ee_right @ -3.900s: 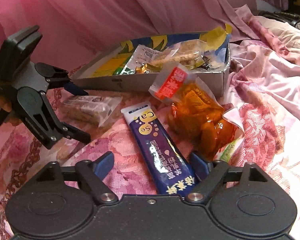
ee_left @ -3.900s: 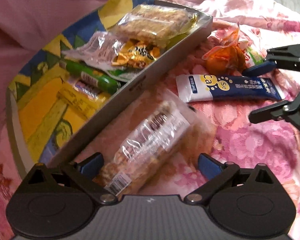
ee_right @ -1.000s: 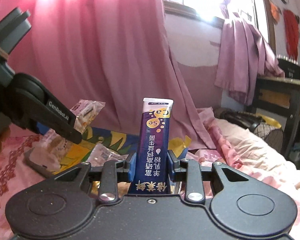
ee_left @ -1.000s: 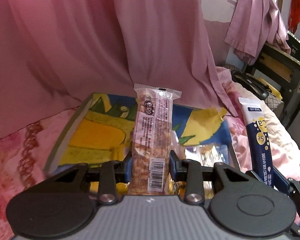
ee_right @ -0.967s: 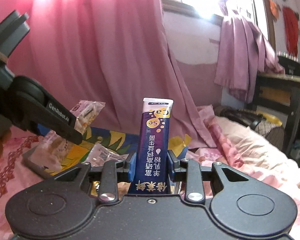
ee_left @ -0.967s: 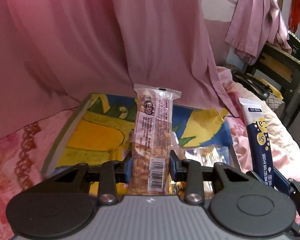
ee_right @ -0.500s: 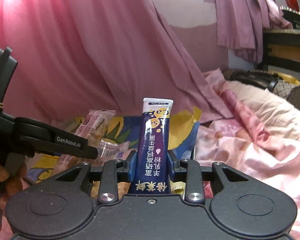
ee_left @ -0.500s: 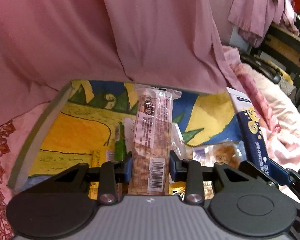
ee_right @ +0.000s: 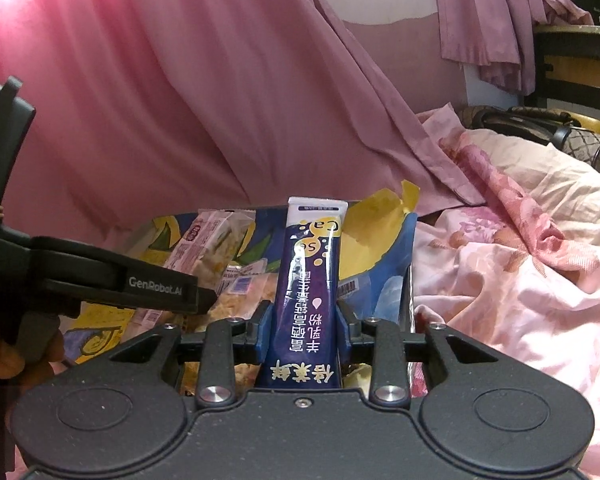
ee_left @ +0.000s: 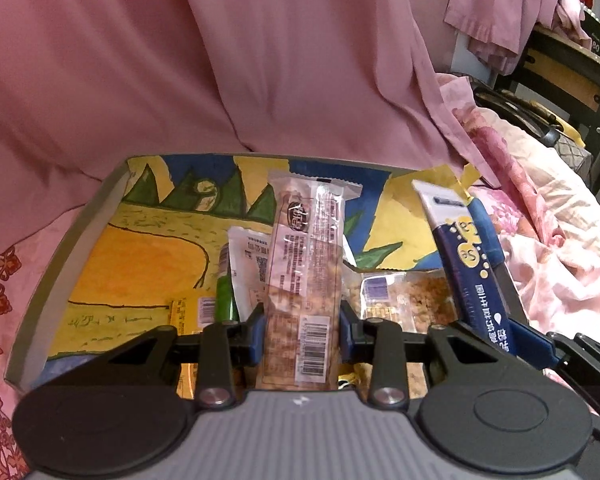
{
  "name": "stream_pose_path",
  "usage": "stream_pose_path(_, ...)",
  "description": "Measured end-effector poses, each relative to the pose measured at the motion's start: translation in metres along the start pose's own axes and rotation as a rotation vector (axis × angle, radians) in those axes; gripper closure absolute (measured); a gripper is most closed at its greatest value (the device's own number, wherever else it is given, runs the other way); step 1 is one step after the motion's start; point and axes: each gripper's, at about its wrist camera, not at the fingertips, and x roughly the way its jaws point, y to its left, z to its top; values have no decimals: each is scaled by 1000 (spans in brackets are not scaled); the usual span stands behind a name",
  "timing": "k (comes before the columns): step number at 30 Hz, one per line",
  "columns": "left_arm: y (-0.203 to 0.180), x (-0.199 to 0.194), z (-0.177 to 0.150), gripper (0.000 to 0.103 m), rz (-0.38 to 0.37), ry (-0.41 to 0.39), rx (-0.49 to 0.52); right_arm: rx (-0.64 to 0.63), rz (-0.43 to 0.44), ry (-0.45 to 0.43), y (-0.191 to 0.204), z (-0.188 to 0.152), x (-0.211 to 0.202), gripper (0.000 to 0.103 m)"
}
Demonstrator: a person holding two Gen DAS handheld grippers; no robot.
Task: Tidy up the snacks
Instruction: 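Carry the granola bar and blue tube over the dinosaur tray and lower them, then open both tools over the tray to release the granola bar and tube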
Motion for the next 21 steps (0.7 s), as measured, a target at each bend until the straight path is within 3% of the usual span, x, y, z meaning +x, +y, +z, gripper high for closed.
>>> stream_pose_path(8, 0, -2, 0, 63, 19, 8, 0, 31, 8, 14, -5, -1, 3, 62)
stream_pose_path(13, 2, -8, -1, 59, 27, -3, -18, 25, 6, 3, -5, 0, 0, 47)
stream_pose_path(18, 7, -22, -2, 41, 42, -36, -45, 4, -20, -38, -2, 4, -12, 29)
stream_pose_path(21, 10, -35, -2, 28, 56, -82, -65, -4, -37, -75, -1, 9, -25, 23)
